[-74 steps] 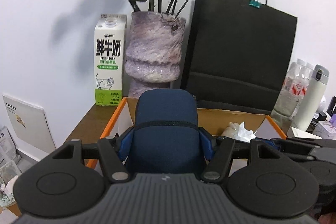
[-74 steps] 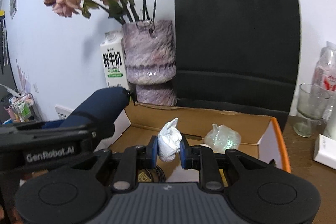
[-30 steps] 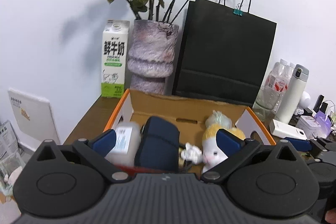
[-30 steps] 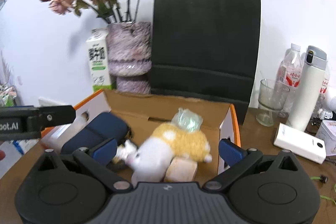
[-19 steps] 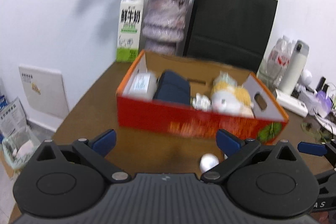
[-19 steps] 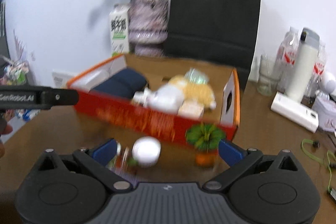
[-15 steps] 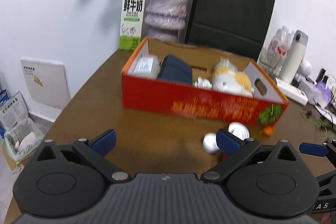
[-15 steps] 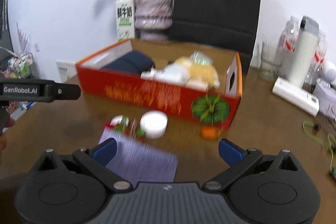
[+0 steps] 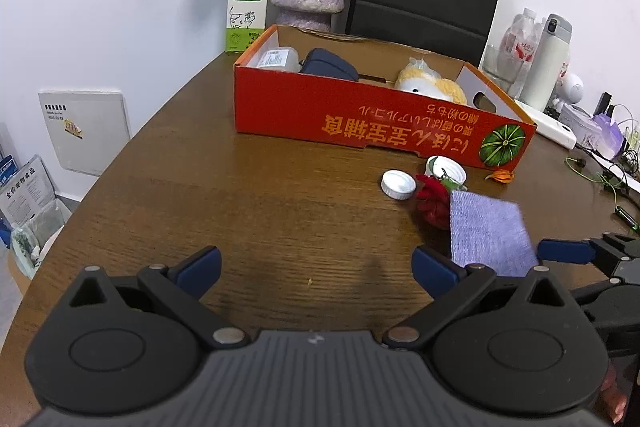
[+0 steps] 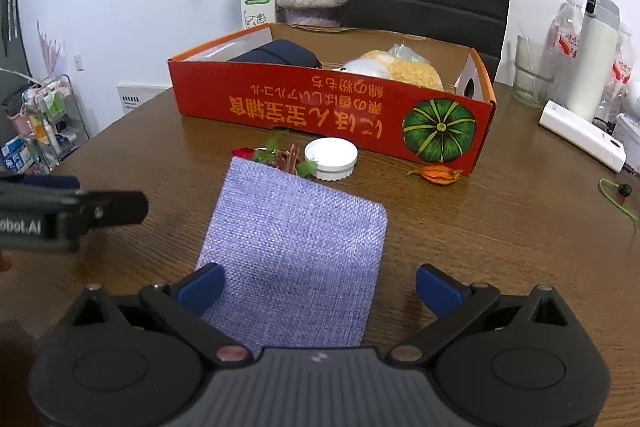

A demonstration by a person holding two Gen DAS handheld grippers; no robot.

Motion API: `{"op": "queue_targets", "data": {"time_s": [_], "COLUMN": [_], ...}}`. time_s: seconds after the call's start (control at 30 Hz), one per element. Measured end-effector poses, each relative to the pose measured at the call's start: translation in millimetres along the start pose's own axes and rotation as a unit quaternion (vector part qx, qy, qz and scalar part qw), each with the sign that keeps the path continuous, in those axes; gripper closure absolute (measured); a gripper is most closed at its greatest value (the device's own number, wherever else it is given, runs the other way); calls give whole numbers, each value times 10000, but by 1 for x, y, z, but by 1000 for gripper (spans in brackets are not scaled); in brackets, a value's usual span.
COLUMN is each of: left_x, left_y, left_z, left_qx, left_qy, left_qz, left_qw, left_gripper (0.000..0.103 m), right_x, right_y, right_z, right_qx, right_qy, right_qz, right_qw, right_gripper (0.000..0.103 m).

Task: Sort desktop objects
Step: 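Return both tools to the table toward the white cap and purple cloth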

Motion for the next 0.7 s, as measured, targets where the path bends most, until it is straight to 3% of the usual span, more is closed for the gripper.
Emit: {"op": "queue_targets", "data": {"time_s": [0.13, 0.23, 0.3, 0.37, 0.7], "left_x": [0, 3, 7, 13, 36], "left_y": [-1, -2, -2, -1, 4], "left_z": [-1, -3, -5, -6, -10], "left_qx": [0, -28, -46, -72, -98], "left_qy": [-18, 2, 31, 81, 192], "left_qz": [7, 8, 0, -5, -56], "left_qw": [10000, 10000, 10000, 9999, 9998], "left_gripper": [0, 0, 0, 0, 0], "right_x": [-2, 1, 9, 18, 43], "right_y": [-4, -9, -11, -13, -27], "right_z": [-1, -1, -2, -5, -16], "right_qx": [105, 183, 204, 223, 426], "right_qy": [-92, -67, 39, 97, 99], "right_qz": [68, 62, 53, 112, -11], "right_qw": [9999, 9998, 9998, 9996, 9990], "right_gripper": [24, 52, 80, 95, 101]}}
Point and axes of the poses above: each gripper's, at about its wrist camera, not at the fingertips, and y roughly the way its jaws point, x to its right, z to its top, the point moved 3 cm from there along y, roughly the way its jaws point, and after that the axes turned 10 degrees about -y, right-handed, at the moved point
